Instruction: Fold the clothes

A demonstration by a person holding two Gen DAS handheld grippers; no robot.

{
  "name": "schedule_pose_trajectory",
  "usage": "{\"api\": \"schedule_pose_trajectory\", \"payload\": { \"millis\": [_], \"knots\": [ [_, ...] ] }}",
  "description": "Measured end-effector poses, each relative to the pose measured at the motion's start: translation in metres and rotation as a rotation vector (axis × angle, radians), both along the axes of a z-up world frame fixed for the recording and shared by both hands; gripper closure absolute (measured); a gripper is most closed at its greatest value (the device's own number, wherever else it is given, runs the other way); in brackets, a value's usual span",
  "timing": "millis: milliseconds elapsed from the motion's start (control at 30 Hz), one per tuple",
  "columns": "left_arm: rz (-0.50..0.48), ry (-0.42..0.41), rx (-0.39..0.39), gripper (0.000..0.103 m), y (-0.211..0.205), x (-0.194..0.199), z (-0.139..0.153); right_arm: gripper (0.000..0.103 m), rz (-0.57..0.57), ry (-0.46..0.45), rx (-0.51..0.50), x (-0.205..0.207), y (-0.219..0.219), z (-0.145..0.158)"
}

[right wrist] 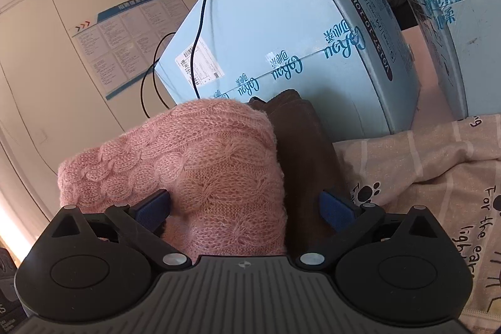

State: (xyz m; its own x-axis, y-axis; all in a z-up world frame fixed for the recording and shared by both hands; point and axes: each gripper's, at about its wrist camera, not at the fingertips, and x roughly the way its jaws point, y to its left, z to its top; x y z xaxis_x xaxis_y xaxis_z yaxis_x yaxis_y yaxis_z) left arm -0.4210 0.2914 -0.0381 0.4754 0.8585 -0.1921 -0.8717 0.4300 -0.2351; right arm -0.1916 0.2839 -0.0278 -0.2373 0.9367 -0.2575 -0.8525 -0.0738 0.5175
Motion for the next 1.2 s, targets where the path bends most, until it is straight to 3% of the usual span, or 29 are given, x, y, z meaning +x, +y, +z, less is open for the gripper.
{"api": "schedule_pose_trajectory", "payload": {
  "millis": [33,67,133,200,267,533,733,900,1000,1200],
  "knots": [
    [-0.001,0.001,0.01,0.015,-0.002,0.0,0.0,0.009,-0.002,-0.005,0.009,-0.001,-0.002,-0.001],
    [-0.003,0.001,0.019,0.018,-0.004,0.001,-0.001,0.023,0.014,-0.01,0.022,-0.001,-0.004,-0.001],
    [0.001,0.008,0.046,0.038,-0.009,0.002,0.0,0.046,0.061,-0.023,0.043,-0.003,-0.008,0.001],
    [0.008,0.002,0.073,0.052,-0.015,0.001,0.001,0.052,0.069,-0.062,0.054,-0.008,-0.012,0.002],
    [0.013,-0.016,0.096,0.056,-0.021,-0.002,0.003,0.061,0.074,-0.101,0.066,-0.014,-0.017,0.003],
    [-0.016,-0.153,0.215,0.057,-0.08,-0.012,0.024,0.063,0.106,-0.138,0.198,-0.018,-0.077,0.053],
    [-0.167,-0.179,0.162,0.057,-0.097,0.006,0.034,0.063,0.044,-0.159,0.148,0.005,-0.121,0.067],
    [-0.327,-0.155,0.126,0.057,-0.111,0.048,0.031,0.062,-0.074,-0.159,0.086,0.041,-0.167,0.061],
    [-0.426,-0.118,0.076,0.057,-0.114,0.08,0.03,0.061,-0.163,-0.179,0.051,0.061,-0.192,0.053],
    [-0.6,-0.014,-0.171,0.056,-0.107,0.159,0.019,0.053,-0.342,-0.15,-0.098,0.11,-0.229,0.031]
  ]
}}
